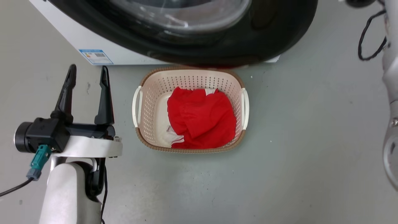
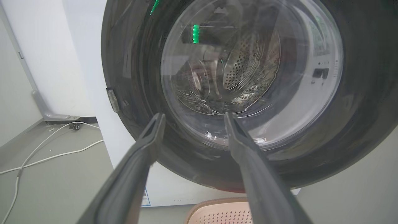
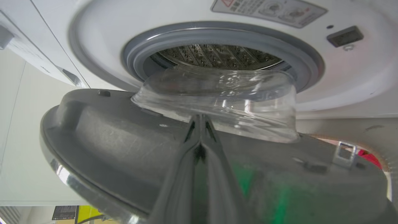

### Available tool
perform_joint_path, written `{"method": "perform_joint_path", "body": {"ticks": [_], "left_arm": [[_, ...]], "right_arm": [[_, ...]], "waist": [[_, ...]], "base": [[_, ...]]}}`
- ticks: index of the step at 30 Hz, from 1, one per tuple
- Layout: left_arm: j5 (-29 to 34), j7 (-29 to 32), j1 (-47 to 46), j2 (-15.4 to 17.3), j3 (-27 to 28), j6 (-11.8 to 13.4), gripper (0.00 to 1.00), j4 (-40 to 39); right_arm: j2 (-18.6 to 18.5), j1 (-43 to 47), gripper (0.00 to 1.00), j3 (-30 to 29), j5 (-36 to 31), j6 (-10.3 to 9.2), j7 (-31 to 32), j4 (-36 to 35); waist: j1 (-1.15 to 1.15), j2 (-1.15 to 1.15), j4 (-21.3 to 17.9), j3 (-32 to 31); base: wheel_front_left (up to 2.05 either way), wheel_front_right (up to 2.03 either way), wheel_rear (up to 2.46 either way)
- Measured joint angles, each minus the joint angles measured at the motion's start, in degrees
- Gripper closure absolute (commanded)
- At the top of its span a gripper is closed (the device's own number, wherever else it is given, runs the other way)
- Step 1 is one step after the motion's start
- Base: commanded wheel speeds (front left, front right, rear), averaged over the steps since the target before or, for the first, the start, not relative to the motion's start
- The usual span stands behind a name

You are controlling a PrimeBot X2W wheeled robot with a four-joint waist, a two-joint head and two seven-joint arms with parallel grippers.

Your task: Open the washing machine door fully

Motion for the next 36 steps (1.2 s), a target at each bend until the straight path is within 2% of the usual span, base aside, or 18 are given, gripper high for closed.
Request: {"method": "perform_joint_path", "body": {"ticks": [9, 16, 26, 36], "left_arm": [[0.2, 0.0, 2.5, -0.5, 0.2, 0.0, 0.00, 1.6], [0.3, 0.0, 5.7, -0.9, 0.5, 0.0, 0.00, 2.9], [0.2, 0.0, 10.0, -1.7, 0.3, 0.0, 0.00, 4.5], [0.2, 0.0, 10.7, -2.0, -0.8, 0.0, 0.00, 5.2]], "right_arm": [[0.7, 10.8, 1.00, 3.0, 5.0, 0.00, 11.5, -8.9], [0.8, 19.8, 1.00, 9.9, 13.5, 0.00, 16.4, -14.8], [0.8, 30.4, 1.00, 24.6, 26.4, 0.00, 17.3, -23.9], [0.9, 35.3, 1.00, 38.6, 33.9, 0.00, 11.5, -32.3]], "waist": [[0.00, 0.00, 0.0, -4.8], [0.00, 0.00, 0.5, -9.5], [-0.01, 0.00, 1.8, -15.3], [-0.01, 0.00, 2.9, -16.9]], "base": [[0.00, 0.00, 0.00], [0.00, 0.00, 0.00], [0.00, 0.00, 0.00], [0.00, 0.00, 0.00]]}}
